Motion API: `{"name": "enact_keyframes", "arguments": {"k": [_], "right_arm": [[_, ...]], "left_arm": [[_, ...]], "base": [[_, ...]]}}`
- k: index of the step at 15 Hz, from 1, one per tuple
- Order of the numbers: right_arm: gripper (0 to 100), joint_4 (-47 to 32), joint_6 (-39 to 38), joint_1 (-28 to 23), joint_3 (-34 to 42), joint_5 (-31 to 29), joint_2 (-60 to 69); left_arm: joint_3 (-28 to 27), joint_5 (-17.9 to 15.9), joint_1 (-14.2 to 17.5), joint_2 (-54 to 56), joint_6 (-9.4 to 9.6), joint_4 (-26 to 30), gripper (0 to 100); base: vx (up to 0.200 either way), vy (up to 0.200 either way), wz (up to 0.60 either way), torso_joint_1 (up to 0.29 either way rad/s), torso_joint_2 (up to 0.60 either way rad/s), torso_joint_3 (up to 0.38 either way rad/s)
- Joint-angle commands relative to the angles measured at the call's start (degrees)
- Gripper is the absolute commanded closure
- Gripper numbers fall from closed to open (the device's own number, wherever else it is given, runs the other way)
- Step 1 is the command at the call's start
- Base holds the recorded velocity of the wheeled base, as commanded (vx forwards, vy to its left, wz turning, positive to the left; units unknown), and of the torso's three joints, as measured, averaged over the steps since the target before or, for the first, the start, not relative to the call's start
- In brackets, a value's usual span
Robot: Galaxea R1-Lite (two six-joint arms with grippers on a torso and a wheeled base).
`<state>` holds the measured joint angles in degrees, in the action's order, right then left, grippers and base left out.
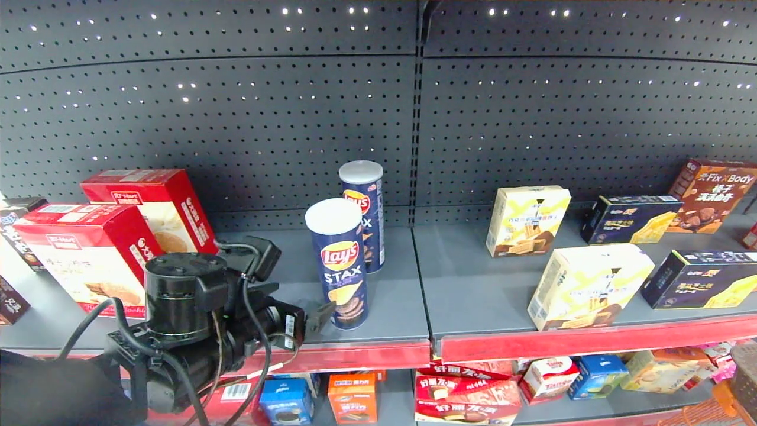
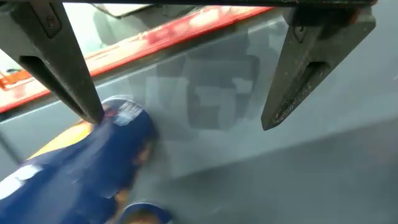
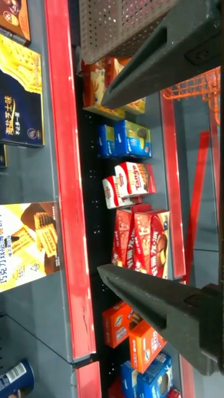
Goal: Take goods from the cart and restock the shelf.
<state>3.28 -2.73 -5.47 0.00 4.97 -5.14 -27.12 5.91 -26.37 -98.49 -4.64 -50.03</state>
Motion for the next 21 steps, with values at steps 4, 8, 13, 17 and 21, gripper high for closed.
{"name": "enact_keyframes", "arguments": {"k": [4, 8, 13, 17, 21], "right_arm": [[0, 0.1, 0.0, 0.0, 0.0, 0.0, -0.2], [0, 0.1, 0.0, 0.0, 0.0, 0.0, -0.2], [0, 0.1, 0.0, 0.0, 0.0, 0.0, -0.2], [0, 0.1, 0.0, 0.0, 0.0, 0.0, -0.2], [0, 0.1, 0.0, 0.0, 0.0, 0.0, -0.2]], "left_arm": [[0.0, 0.1, -0.2, -1.1, -0.01, 0.1, 0], [-0.5, 0.2, 0.3, -1.6, -0.1, 0.0, 0], [-0.5, 0.1, 1.2, -1.6, 0.07, 0.0, 0], [-0.4, 0.2, 1.3, -1.6, -0.01, 0.0, 0], [-0.6, 0.1, 4.3, -1.7, 0.51, 0.0, 0]], "base": [[0.0, 0.0, 0.0, 0.0, 0.0, 0.0], [0.0, 0.0, 0.0, 0.0, 0.0, 0.0], [0.0, 0.0, 0.0, 0.0, 0.0, 0.0], [0.0, 0.0, 0.0, 0.0, 0.0, 0.0], [0.0, 0.0, 0.0, 0.0, 0.0, 0.0]]}}
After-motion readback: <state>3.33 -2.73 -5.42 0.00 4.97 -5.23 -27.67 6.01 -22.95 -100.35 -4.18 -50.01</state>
